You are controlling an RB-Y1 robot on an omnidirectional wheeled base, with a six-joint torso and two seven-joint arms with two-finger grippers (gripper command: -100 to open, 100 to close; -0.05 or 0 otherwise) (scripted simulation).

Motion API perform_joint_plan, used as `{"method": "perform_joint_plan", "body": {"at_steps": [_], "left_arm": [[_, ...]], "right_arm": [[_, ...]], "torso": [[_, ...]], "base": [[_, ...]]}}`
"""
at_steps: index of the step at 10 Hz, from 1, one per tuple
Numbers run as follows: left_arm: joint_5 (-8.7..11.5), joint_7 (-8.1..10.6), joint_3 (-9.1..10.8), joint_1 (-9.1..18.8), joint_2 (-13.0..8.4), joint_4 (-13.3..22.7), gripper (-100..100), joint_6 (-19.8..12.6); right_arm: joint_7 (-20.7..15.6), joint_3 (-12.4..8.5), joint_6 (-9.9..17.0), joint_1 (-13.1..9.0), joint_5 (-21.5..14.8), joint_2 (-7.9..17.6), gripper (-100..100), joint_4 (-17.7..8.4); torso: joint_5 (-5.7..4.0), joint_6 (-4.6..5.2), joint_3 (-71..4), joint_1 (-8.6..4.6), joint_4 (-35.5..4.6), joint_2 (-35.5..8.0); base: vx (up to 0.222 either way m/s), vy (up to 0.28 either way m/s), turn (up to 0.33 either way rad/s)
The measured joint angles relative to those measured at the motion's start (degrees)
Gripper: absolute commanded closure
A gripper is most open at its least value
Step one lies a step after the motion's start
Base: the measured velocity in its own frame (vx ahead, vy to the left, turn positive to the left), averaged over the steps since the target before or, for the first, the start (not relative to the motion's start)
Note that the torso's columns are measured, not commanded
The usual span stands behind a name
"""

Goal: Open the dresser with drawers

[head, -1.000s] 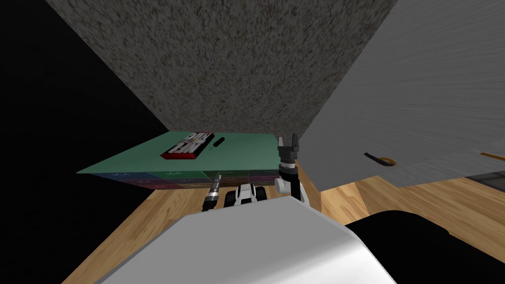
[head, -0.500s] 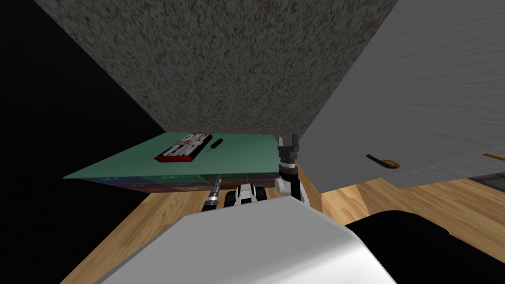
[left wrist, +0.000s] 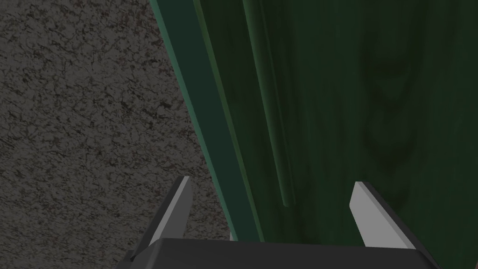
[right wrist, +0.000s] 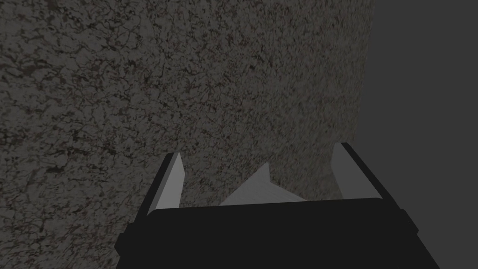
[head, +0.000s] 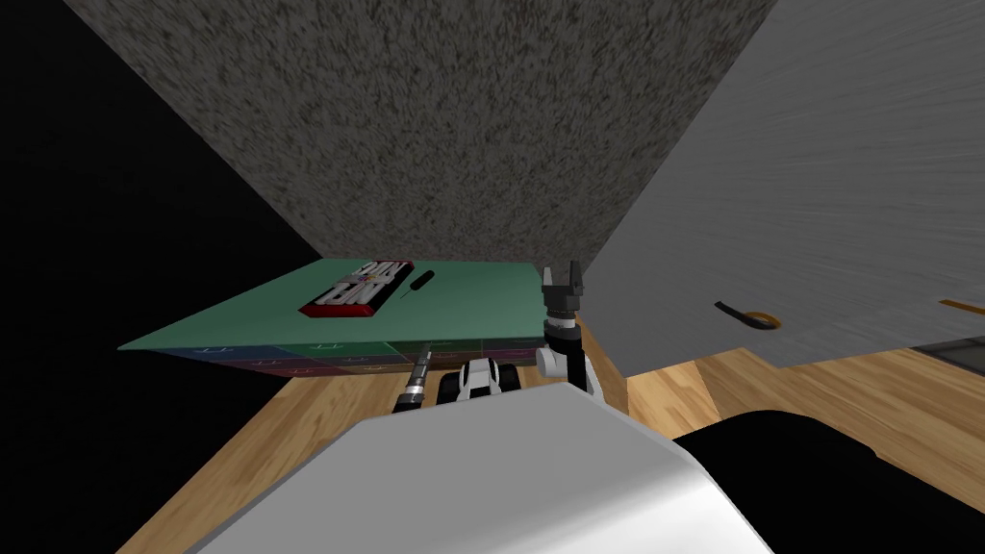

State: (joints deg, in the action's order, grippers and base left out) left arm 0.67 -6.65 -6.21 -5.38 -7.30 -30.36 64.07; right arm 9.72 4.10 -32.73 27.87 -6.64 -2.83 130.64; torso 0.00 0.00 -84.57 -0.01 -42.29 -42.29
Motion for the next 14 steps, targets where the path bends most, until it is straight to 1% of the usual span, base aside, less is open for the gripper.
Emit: {"method": "perform_joint_plan", "body": {"at_steps": [1, 2, 4, 7, 8, 9, 10, 12, 13, 14], "left_arm": [[0.0, 0.22, 0.15, 0.6, -0.2, -0.4, -100, -0.8], [0.1, 0.29, 0.17, 0.6, -0.3, -0.5, 100, -1.0], [0.0, 0.52, 0.11, 0.7, -0.6, -0.9, 100, -1.3], [-0.1, 1.49, -0.02, 1.1, -1.4, -1.4, 100, -2.1], [-0.2, 1.85, -0.07, 1.3, -1.8, -1.5, 100, -2.4], [-0.2, 1.94, -0.07, 1.3, -1.8, -1.5, -100, -2.4], [-0.2, 1.9, -0.04, 1.0, -1.8, -3.4, -100, -3.9], [-0.1, 2.17, 0.19, 2.5, -2.1, -2.6, -100, -4.8], [-0.1, 2.39, 0.29, 2.9, -2.4, -3.4, -100, -5.9], [-0.1, 2.36, 0.47, 4.2, -2.2, -2.2, -100, -6.2]], "right_arm": [[0.0, 0.0, 0.0, 0.0, 0.0, 0.0, 0, 0.0], [0.0, 0.0, 0.0, 0.0, 0.0, 0.0, 0, 0.0], [0.0, 0.0, 0.0, 0.0, 0.0, 0.0, 0, 0.0], [0.0, 0.0, 0.0, 0.0, 0.0, 0.0, 0, 0.0], [0.0, 0.0, 0.0, 0.0, 0.0, 0.0, 0, 0.0], [0.0, 0.0, 0.0, 0.0, 0.0, 0.0, 0, 0.0], [0.0, 0.0, 0.0, 0.0, 0.0, 0.0, 0, 0.0], [0.0, 0.0, 0.0, 0.0, 0.0, 0.0, 0, 0.0], [0.0, 0.0, 0.0, 0.0, 0.0, 0.0, 0, 0.0], [0.0, 0.0, 0.0, 0.0, 0.0, 0.0, 0, 0.0]], "torso": [[0.0, 0.01, 0.0, 0.01, 0.0, 0.0], [0.01, -0.01, 0.0, 0.01, 0.0, 0.0], [0.0, -0.01, 0.2, 0.01, -0.1, -0.3], [0.0, 0.0, 0.1, 0.02, 0.0, -0.2], [0.0, 0.0, 0.0, -0.01, 0.0, 0.0], [0.01, 0.01, -0.2, 0.01, 0.1, 0.4], [-0.02, 0.02, -0.4, -0.1, 0.2, 0.7], [-0.02, 0.0, -0.1, -0.08, 0.1, 0.2], [-0.01, 0.01, 0.0, -0.06, 0.0, 0.1], [0.01, 0.0, 0.0, 0.05, 0.0, -0.1]], "base": [[-0.001, 0.004, -0.01], [0.0, 0.0, 0.0], [-0.145, -0.005, 0.028], [-0.22, -0.011, 0.025], [-0.11, -0.009, 0.004], [0.044, -0.043, -0.034], [0.077, -0.066, -0.015], [0.09, -0.084, -0.023], [0.096, -0.07, -0.014], [0.04, -0.028, -0.002]]}}
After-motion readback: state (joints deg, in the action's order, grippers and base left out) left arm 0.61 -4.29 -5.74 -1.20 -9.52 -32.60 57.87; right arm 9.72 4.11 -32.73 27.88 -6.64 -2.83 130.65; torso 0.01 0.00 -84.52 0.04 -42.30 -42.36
